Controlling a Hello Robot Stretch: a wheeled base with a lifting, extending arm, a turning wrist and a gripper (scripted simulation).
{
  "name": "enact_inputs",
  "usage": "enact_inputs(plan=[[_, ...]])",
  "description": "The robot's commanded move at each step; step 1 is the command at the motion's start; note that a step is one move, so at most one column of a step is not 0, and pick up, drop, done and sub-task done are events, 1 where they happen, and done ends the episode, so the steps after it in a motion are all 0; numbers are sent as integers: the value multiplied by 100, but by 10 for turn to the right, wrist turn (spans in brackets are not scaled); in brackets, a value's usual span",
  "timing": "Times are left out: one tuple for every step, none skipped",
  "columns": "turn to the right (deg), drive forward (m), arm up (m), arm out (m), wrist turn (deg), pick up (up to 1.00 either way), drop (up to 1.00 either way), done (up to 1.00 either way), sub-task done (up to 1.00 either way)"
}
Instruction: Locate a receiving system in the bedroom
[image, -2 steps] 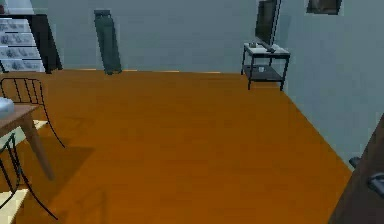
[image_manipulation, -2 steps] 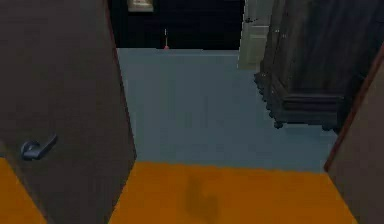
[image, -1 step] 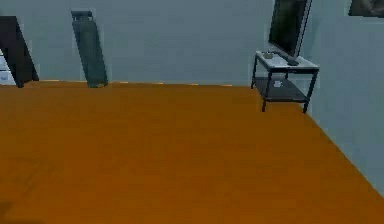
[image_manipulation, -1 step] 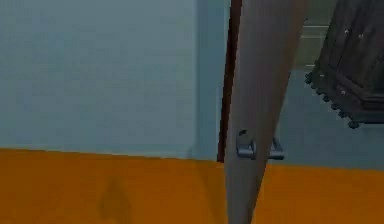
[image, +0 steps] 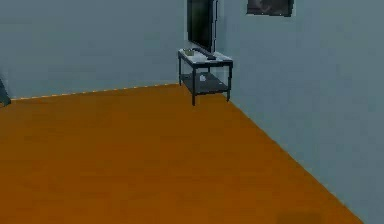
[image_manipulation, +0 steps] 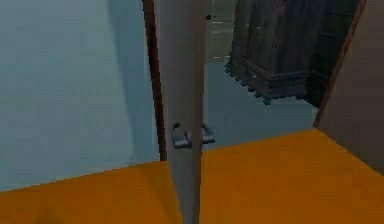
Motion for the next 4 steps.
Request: enact_inputs(plan=[[0,100,0,0,0,0,0,0,0],[30,0,0,0,0,0,0,0,0],[0,100,0,0,0,0,0,0,0],[120,0,0,0,0,0,0,0,0]])
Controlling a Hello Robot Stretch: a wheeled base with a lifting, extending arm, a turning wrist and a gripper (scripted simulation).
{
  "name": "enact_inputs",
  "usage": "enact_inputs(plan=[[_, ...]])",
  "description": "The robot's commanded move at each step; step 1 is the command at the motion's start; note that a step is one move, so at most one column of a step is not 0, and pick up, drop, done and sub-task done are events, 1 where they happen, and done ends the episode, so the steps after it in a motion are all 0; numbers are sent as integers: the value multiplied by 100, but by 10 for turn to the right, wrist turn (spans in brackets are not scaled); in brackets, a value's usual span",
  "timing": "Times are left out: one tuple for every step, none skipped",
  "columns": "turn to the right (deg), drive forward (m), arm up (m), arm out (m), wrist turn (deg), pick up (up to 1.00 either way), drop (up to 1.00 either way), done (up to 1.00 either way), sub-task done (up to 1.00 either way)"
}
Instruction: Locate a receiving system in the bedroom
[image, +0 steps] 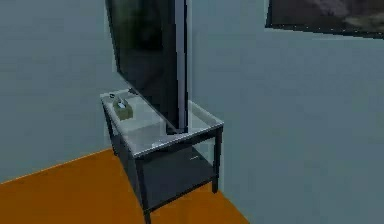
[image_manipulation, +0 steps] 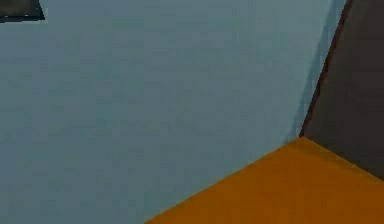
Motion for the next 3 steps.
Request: enact_inputs(plan=[[0,10,0,0,0,0,0,0,0],[-120,0,0,0,0,0,0,0,0],[0,0,0,0,0,0,0,100,0]])
